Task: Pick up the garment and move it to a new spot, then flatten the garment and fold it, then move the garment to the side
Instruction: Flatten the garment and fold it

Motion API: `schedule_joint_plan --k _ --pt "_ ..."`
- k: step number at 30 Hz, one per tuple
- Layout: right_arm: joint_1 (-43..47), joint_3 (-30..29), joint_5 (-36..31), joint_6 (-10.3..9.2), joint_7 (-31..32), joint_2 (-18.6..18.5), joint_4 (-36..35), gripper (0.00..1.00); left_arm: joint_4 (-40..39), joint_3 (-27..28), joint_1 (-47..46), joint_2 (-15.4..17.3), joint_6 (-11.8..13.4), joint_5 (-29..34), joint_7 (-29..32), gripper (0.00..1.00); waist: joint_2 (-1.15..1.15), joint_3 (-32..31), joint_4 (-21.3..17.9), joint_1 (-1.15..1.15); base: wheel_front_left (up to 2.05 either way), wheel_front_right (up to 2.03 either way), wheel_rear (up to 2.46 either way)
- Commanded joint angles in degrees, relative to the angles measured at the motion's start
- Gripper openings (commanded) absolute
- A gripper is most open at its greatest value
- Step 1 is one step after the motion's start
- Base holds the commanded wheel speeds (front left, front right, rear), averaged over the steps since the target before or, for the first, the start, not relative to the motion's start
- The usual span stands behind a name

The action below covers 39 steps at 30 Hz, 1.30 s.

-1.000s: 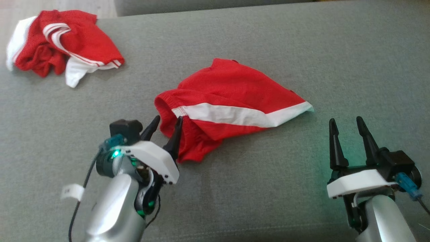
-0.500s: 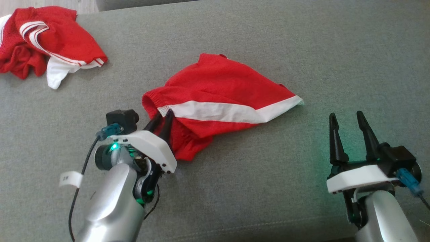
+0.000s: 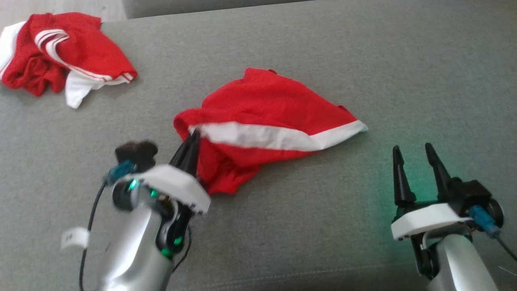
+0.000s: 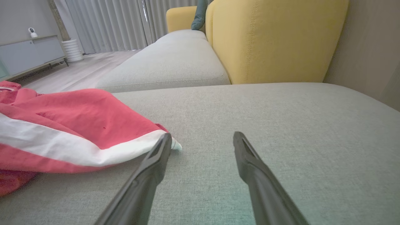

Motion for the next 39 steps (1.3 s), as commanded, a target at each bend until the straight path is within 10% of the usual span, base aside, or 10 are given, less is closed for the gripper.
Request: schedule_joint_plan --k 1,33,39 --pt "-1.68 1.46 -0.82 0.37 -0.15 -0.21 -0.43 1.0 -2.2 2.76 0.88 1.93 0.78 -0.58 -0.3 0.0 0.0 -0.16 0.88 0.0 0.0 0.0 0.0" --pt "-15.07 14.2 1.16 0.37 0.16 -0.21 17.34 1.0 0.2 3.87 1.9 3.89 2.99 -1.52 -2.74 0.0 0.0 2.87 4.41 0.0 0.0 0.0 0.0" --pt "-17.06 15.95 2.49 0.37 0.26 -0.21 21.0 0.77 0.52 3.59 1.55 3.94 2.89 -1.7 -2.86 0.0 0.0 3.08 4.66 0.0 0.0 0.0 0.0"
